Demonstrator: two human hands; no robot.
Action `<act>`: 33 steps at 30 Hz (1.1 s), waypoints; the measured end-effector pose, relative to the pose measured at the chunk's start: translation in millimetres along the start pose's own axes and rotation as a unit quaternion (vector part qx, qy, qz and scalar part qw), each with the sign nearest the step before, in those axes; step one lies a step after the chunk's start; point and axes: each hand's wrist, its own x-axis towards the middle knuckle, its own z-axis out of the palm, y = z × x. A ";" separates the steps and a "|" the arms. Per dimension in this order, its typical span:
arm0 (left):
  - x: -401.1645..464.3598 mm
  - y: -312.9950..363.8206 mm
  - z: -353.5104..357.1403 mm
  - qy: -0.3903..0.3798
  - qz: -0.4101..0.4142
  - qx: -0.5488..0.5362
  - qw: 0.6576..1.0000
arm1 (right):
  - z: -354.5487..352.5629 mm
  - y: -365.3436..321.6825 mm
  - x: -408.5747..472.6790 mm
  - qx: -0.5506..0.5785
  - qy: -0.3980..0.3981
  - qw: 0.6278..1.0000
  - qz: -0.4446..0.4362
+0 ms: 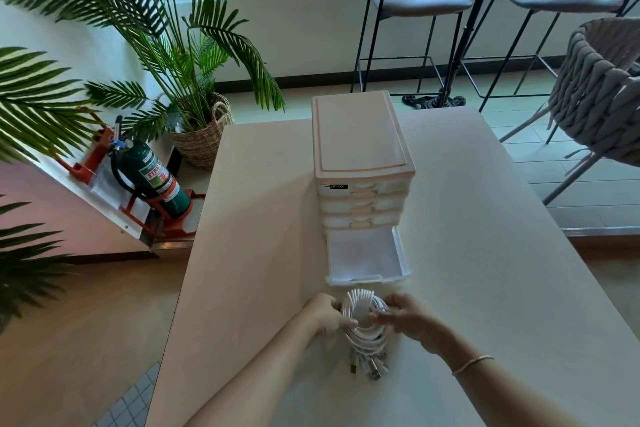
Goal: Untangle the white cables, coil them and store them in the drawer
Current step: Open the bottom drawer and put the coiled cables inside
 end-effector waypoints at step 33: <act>-10.9 21.9 19.4 -0.059 0.003 -0.031 0.998 | 21.1 0.9 2.4 0.102 0.155 0.978 0.097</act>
